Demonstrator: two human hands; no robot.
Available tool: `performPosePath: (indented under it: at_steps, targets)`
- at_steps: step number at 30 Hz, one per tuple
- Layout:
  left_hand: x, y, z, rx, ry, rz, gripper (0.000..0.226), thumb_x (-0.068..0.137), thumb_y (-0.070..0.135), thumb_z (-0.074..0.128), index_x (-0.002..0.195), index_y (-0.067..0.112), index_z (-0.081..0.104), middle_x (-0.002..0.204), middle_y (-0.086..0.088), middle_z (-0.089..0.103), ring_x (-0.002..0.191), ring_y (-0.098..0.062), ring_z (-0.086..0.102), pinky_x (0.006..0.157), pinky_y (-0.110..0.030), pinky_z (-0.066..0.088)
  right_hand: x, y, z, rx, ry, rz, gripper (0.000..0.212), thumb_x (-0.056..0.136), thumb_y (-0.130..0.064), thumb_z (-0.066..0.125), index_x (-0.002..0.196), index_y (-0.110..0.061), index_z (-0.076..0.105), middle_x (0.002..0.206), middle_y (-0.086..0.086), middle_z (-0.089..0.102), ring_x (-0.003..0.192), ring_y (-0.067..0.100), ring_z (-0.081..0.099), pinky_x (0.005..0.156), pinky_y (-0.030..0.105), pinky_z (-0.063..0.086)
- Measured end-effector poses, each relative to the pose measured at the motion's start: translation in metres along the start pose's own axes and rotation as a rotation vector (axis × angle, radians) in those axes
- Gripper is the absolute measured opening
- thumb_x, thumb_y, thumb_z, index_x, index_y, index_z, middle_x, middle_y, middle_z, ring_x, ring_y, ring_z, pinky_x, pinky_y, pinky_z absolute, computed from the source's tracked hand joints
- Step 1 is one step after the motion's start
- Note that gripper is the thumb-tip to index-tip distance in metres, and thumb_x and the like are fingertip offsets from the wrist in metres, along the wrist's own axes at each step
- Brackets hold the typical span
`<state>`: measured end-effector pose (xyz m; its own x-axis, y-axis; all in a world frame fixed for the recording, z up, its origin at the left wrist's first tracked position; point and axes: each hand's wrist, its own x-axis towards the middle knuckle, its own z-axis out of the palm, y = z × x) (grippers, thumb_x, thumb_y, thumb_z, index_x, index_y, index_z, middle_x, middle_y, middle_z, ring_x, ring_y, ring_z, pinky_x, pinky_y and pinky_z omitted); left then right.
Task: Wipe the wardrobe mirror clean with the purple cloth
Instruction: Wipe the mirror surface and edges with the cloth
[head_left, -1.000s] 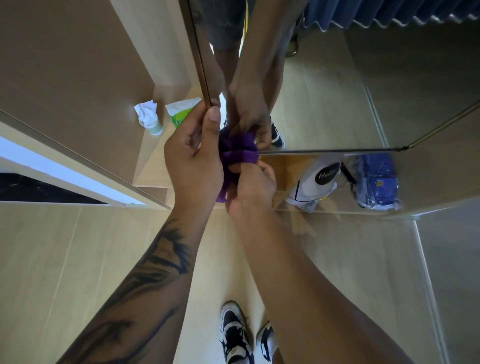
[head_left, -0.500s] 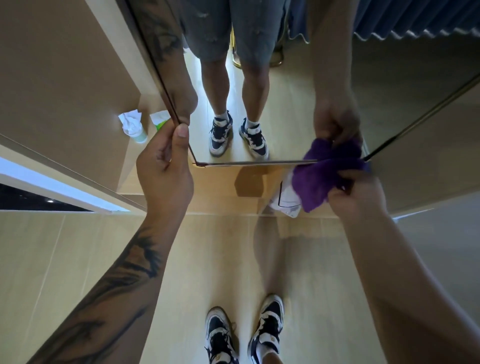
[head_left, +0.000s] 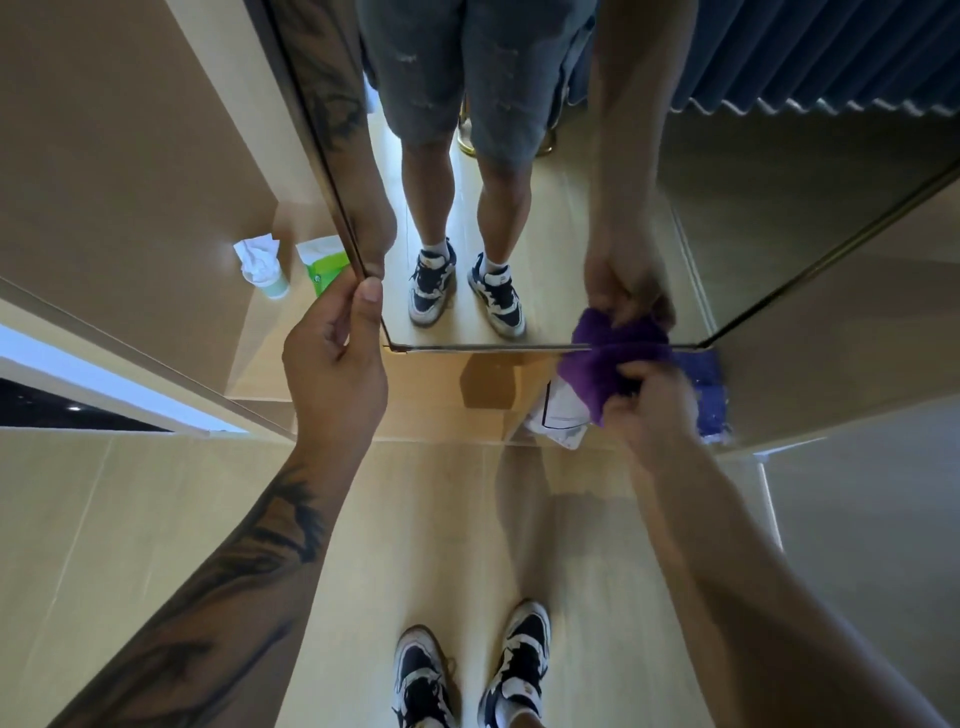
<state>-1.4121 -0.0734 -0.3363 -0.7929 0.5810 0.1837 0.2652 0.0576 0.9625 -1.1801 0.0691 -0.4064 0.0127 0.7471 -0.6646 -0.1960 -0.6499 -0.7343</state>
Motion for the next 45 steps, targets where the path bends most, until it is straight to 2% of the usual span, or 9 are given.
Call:
performPosePath:
  at_steps: [3,11,16,19,24,28,32,36,45]
  targets:
    - [-0.001,-0.001,0.001,-0.012,-0.003,-0.013,0.043,0.107,0.035,0.054,0.098,-0.007,0.061,0.088,-0.002,0.056,0.073,0.008,0.045,0.079,-0.026,0.040,-0.025,0.024,0.038,0.049,-0.044,0.041,0.021,0.085,0.002,0.058,0.099,-0.013,0.061,0.078,-0.001,0.063,0.058,0.008,0.062,0.053,0.020,0.052]
    - [-0.003,0.005,0.002,0.038,-0.019,0.004,0.031,0.108,0.031,0.051,0.077,0.028,0.052,0.061,0.012,0.047,0.065,-0.003,0.043,0.070,-0.026,0.039,-0.064,0.067,0.129,0.379,-0.122,0.326,0.053,0.075,0.017,0.053,0.123,-0.004,0.061,0.099,0.017,0.069,0.070,0.024,0.068,0.056,0.028,0.055]
    - [-0.003,0.005,0.000,0.050,-0.009,-0.013,0.030,0.108,0.031,0.053,0.093,0.009,0.068,0.073,0.004,0.061,0.070,0.004,0.054,0.074,-0.017,0.043,-0.101,0.076,0.166,0.279,-0.310,0.386,0.076,0.054,0.008,0.054,0.129,-0.001,0.059,0.107,0.026,0.068,0.085,0.035,0.067,0.061,0.035,0.058]
    - [-0.001,0.005,-0.001,0.068,-0.013,0.009,0.026,0.108,0.032,0.053,0.085,0.024,0.063,0.069,0.016,0.060,0.070,0.002,0.054,0.073,-0.023,0.046,-0.101,0.078,0.162,0.234,-0.326,0.401,0.038,0.078,0.014,0.043,0.108,0.001,0.062,0.081,0.017,0.065,0.066,0.030,0.063,0.052,0.028,0.053]
    - [-0.001,-0.001,-0.001,0.031,-0.008,0.012,0.040,0.105,0.045,0.054,0.091,0.011,0.069,0.072,0.000,0.049,0.070,-0.021,0.051,0.086,-0.043,0.056,-0.069,0.056,0.115,0.331,-0.220,0.378,0.058,0.072,0.013,0.056,0.129,0.009,0.061,0.107,0.019,0.064,0.108,0.032,0.068,0.103,0.035,0.050]
    - [-0.002,-0.006,0.001,0.016,0.013,0.002,0.048,0.105,0.046,0.054,0.102,0.000,0.067,0.075,0.002,0.053,0.080,-0.001,0.050,0.093,-0.055,0.057,-0.048,0.020,0.058,0.375,-0.127,0.278,0.035,0.085,0.016,0.045,0.104,0.000,0.070,0.100,0.020,0.069,0.106,0.033,0.068,0.110,0.048,0.047]
    - [-0.001,-0.004,0.000,-0.003,-0.015,0.005,0.038,0.106,0.045,0.053,0.085,0.015,0.062,0.068,0.008,0.044,0.072,-0.021,0.039,0.078,-0.045,0.051,-0.026,-0.012,-0.001,0.355,-0.054,0.145,0.026,0.090,0.010,0.047,0.088,-0.008,0.067,0.077,0.007,0.069,0.074,0.018,0.066,0.084,0.030,0.053]
    - [-0.002,-0.001,0.001,0.024,-0.031,0.016,0.043,0.108,0.044,0.051,0.082,0.010,0.053,0.071,-0.013,0.035,0.074,-0.038,0.030,0.067,-0.042,0.038,-0.005,-0.029,-0.029,0.280,0.083,0.052,0.022,0.084,0.004,0.058,0.102,-0.008,0.065,0.094,0.005,0.061,0.092,0.019,0.064,0.066,0.025,0.055]
    - [0.000,-0.004,-0.002,-0.042,-0.033,-0.046,0.041,0.106,0.042,0.056,0.095,0.003,0.064,0.071,0.014,0.053,0.085,-0.004,0.048,0.097,-0.062,0.052,-0.001,-0.049,-0.047,0.346,0.257,-0.061,0.039,0.084,0.011,0.053,0.117,-0.005,0.063,0.100,0.008,0.068,0.086,0.021,0.067,0.053,0.022,0.055]
